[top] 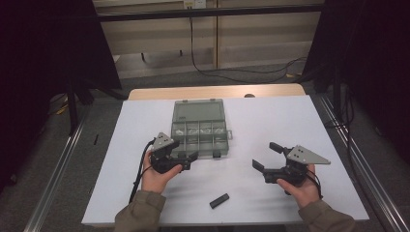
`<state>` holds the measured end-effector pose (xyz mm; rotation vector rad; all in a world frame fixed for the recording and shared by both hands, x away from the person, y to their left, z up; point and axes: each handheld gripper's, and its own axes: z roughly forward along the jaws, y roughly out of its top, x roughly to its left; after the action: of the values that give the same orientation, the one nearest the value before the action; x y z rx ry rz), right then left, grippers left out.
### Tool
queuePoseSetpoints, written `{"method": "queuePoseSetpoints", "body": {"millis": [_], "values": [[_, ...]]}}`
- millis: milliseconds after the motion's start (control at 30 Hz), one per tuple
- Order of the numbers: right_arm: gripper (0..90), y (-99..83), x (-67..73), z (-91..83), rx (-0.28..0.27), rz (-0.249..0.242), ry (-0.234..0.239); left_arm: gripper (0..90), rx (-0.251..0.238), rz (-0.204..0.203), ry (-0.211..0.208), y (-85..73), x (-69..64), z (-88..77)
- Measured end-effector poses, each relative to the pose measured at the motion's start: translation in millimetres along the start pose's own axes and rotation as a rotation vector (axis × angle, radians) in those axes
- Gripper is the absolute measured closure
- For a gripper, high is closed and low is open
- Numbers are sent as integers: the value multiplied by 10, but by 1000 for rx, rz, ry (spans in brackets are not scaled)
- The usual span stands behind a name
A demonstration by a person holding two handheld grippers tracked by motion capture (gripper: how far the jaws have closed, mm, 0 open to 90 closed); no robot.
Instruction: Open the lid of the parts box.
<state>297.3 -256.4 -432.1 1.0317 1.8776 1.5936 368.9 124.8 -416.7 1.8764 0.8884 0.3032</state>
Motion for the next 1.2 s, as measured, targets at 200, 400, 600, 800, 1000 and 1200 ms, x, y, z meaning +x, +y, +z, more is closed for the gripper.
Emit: {"method": "queuePoseSetpoints", "body": {"millis": [200, 400, 600, 800, 1000, 1200], "values": [[70, -33, -3, -87, 2, -2, -12, 118, 21, 4, -17, -11, -56, 11], [59, -54, -7, -163, -8, 0, -18, 113, 27, 11, -39, -13, -116, 23], [56, -78, -24, -236, -11, -10, -31, 104, 40, 21, -59, -20, -190, 6], [52, -110, -25, -296, -3, -8, -39, 99, 55, 36, -93, -30, -289, 52], [52, -127, -27, -351, -3, -9, -46, 96, 76, 60, -120, -42, -367, 82], [52, -143, -24, -390, 1, -12, -46, 92, 76, 69, -130, -47, -422, 99]]}}
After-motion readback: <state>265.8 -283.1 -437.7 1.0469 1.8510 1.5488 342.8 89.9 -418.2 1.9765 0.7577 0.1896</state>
